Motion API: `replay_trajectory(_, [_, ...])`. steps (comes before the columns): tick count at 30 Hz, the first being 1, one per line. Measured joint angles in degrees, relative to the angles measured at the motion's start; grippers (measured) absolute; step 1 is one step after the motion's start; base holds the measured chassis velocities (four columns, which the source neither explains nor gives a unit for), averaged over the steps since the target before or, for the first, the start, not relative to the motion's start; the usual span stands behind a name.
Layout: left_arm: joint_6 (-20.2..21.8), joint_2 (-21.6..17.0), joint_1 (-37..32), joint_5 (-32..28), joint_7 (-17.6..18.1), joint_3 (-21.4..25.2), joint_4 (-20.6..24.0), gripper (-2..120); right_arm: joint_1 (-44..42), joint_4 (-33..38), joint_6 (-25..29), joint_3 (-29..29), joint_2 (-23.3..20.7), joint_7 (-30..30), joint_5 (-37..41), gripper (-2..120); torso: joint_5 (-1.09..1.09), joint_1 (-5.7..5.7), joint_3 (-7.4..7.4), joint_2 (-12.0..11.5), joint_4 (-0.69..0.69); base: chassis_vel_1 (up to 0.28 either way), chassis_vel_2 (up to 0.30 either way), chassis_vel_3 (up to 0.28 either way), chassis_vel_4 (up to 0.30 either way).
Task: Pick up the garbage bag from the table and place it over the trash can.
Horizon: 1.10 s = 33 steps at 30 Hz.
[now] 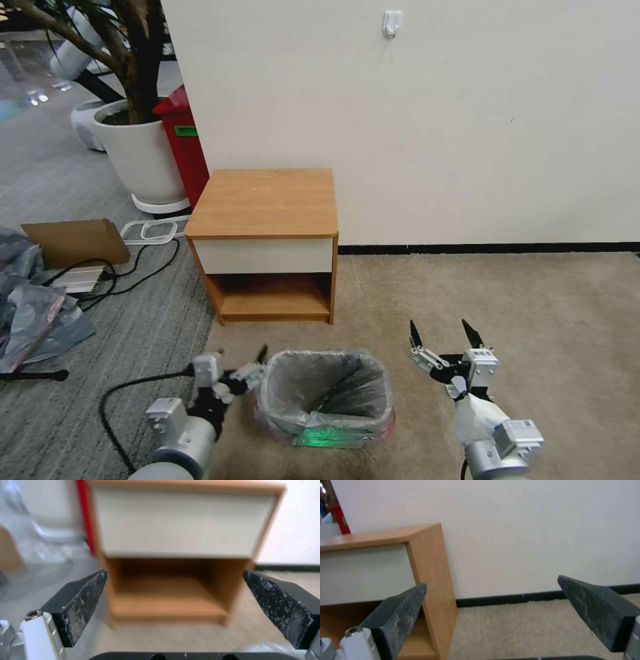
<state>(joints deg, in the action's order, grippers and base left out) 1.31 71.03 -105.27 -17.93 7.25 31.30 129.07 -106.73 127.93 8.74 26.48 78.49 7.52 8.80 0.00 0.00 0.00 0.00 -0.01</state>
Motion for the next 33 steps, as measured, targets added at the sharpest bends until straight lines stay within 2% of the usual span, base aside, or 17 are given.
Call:
replay_trajectory(1, [0.00, 0.00, 0.00, 0.00, 0.00, 0.00, 0.00, 100, 0.00, 0.00, 0.00, 0.00, 0.00, 0.00, 0.00, 100, 0.00, 0.00, 0.00, 0.00, 0.00, 0.000, 0.000, 0.000, 0.000])
replay_trajectory(5, [-7.35, 0.74, -3.93, 5.76, -0.04, 5.00, 0.39, 100, -3.27, -0.22, 5.39, 0.37, 1.70, -1.02, -0.14, 100, 0.00, 0.00, 0.00, 0.00, 0.00, 0.000, 0.000, 0.000, 0.000])
replay_trajectory(8, [-9.51, 1.79, -6.44, 7.73, -0.05, 6.12, 1.17, 100, -4.91, -0.84, 7.86, 0.92, 2.60, -1.66, -0.73, 100, 0.01, 0.00, 0.00, 0.00, 0.01, 0.000, 0.000, 0.000, 0.000])
replay_trajectory(14, [-10.38, 2.47, -11.55, 7.90, -0.53, 5.83, 3.15, 100, -6.93, -1.75, 11.95, 1.52, 3.67, -1.76, -1.82, 100, 0.00, 0.00, 0.00, 0.00, 0.01, 0.000, 0.000, 0.000, 0.000])
replay_trajectory(33, [-9.95, 2.27, -12.18, 7.63, -0.54, 5.66, 3.36, 100, -6.92, -1.86, 11.83, 1.64, 4.15, -0.01, -4.02, 100, 0.00, 0.00, 0.00, 0.00, 0.01, 0.000, 0.000, 0.000, 0.000])
